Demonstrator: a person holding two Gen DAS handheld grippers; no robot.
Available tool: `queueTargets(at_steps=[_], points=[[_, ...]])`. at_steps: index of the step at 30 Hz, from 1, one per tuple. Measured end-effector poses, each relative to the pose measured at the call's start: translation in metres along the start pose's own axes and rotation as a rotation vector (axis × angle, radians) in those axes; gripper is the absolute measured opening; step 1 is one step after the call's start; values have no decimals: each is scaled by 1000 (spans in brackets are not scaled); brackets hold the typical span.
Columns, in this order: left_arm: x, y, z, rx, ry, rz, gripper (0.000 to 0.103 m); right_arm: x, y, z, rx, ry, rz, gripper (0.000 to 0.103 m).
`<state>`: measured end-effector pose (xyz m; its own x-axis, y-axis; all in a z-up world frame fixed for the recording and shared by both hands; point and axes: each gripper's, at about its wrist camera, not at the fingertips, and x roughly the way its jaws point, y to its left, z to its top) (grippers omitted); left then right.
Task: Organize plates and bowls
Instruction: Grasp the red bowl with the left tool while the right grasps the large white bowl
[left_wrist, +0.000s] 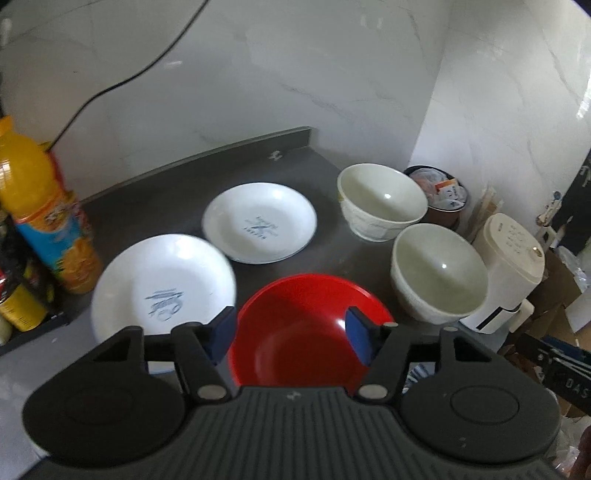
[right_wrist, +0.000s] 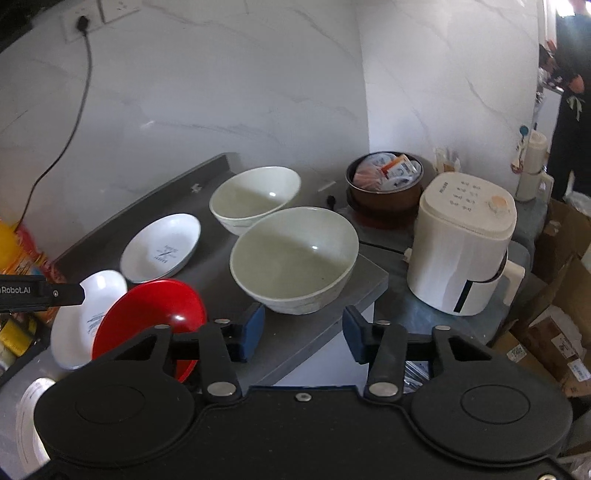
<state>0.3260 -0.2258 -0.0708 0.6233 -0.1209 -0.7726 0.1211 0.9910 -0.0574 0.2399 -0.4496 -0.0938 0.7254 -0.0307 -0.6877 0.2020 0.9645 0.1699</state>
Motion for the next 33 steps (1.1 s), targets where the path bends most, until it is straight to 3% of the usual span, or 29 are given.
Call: queueTargets(at_steps=[10,18,25,33], points=[[40,-28,23,19,24,-83,45,33,-10,14,27,31,16,37],[75,-53,37,-8,42,-65,44,71,-30,30,33,73,54,34],[112,-77,46,-27,93,-63,33,104,-50,40,42,120,78,32],[143,-95,47,-51,116,-55,29,131,-63,44,33,165,125,29]])
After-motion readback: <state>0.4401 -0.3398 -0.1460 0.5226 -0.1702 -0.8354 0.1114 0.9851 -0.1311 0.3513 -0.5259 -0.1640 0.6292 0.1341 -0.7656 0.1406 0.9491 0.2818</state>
